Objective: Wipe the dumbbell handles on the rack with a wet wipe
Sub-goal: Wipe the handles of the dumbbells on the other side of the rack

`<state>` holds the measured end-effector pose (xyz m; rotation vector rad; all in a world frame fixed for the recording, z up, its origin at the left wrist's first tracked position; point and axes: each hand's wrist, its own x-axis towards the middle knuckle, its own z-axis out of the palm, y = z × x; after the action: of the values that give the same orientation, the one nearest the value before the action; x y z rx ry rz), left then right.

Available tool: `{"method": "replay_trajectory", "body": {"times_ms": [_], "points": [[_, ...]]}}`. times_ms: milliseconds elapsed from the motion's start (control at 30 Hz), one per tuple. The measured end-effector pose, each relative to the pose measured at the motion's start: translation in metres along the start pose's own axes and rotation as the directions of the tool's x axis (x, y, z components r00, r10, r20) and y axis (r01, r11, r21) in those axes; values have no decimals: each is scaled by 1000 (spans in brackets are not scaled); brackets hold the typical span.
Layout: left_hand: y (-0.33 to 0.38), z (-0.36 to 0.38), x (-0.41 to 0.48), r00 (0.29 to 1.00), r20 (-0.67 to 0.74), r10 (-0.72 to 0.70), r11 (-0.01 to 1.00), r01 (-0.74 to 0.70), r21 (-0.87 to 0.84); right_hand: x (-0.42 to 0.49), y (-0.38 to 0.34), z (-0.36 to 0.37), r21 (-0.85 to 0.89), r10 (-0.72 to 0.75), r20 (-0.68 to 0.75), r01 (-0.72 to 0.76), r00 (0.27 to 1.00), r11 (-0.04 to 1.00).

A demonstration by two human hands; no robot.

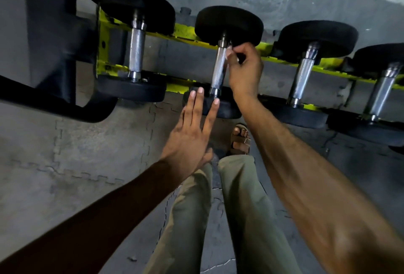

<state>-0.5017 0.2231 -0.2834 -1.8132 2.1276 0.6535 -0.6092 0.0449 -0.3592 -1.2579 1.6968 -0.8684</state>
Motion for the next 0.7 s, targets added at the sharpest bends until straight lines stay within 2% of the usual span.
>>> {"method": "replay_trajectory", "body": {"times_ms": [33,67,133,233,300,367,433,500,533,600,633,700], "points": [[0,0,0,1000,-1,4,1000,-4,7,-5,1,-5,-141,-150,50,156,987,978],[-1,1,1,1000,0,8,1000,-8,13,-5,2,-7,-296,-290,117,312,950,903],[-2,2,0,1000,6,10,1000,-10,14,1,-1,-10,-499,-419,290,510,860,701],[-1,3,0,1000,13,19,999,-20,36,11,-1,-19,-550,-441,422,610,792,570],[1,3,0,1000,5,9,999,-9,49,12,8,-27,-558,-498,506,708,704,433],[3,1,1,1000,14,-2,999,1,51,14,10,-33,-546,-495,599,773,629,322],[4,1,1,999,31,-8,998,6,55,18,4,-33,-543,-425,702,816,571,198],[3,1,0,999,35,-16,998,14,65,21,-16,-25,-545,-341,767,832,544,103],[4,1,0,999,29,-22,997,20,75,20,-31,-17,-550,-270,788,830,553,93],[7,1,2,999,15,-41,994,39,98,13,-62,3,-568,-34,820,820,571,75],[9,1,2,998,17,-55,993,53,103,6,-75,11,-568,97,822,820,562,64],[13,0,1,996,19,-85,991,82,103,-8,-88,21,-526,282,826,848,488,72]]}}
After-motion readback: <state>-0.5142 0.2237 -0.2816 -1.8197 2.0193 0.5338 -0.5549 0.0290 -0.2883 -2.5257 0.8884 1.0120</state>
